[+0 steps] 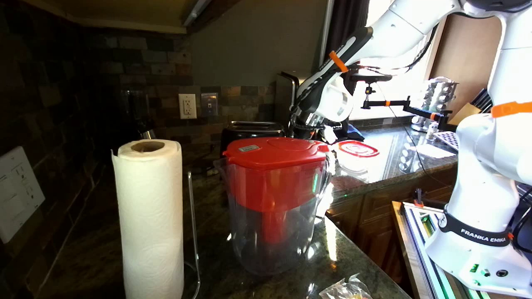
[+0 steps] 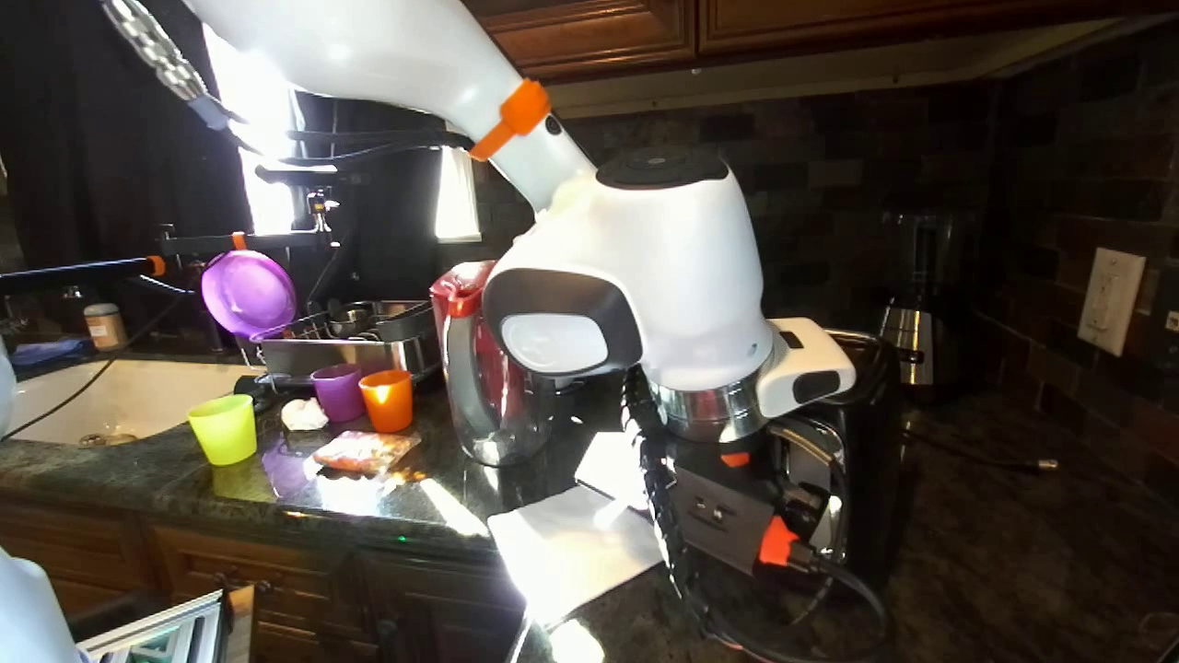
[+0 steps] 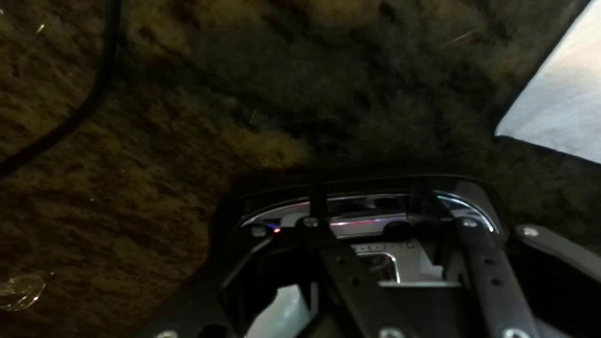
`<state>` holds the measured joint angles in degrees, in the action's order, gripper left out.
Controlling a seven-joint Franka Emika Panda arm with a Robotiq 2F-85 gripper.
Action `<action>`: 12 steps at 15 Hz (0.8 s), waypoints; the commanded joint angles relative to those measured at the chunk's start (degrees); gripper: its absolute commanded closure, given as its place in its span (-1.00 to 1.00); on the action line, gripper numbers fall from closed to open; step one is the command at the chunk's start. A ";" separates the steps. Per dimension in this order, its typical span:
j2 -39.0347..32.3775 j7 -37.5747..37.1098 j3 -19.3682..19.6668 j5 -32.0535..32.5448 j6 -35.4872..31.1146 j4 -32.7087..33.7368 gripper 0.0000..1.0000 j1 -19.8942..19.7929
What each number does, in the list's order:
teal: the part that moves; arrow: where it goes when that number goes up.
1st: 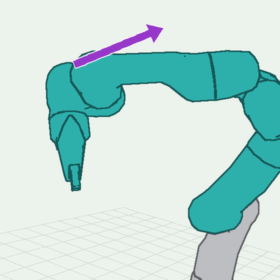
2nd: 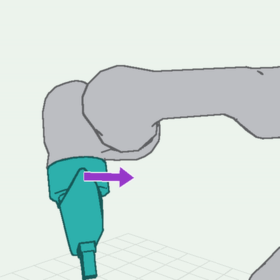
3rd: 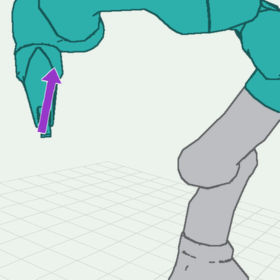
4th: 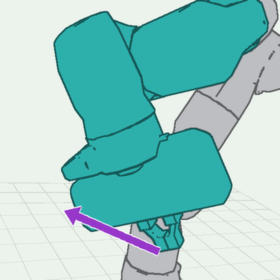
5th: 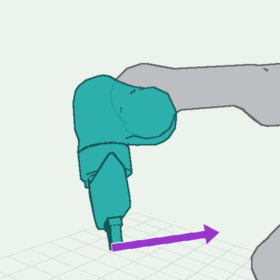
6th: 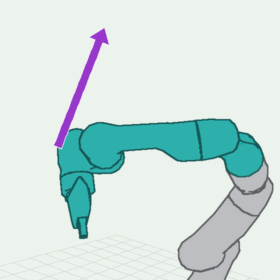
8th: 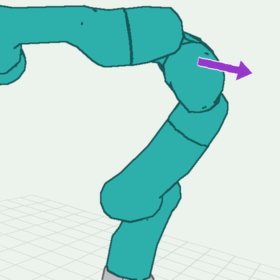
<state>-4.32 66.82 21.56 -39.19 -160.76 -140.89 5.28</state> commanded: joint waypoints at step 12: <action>-0.45 2.25 -0.74 -1.90 -1.46 0.37 0.62 0.03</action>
<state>-4.29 67.56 21.28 -39.22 -160.76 -141.00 5.28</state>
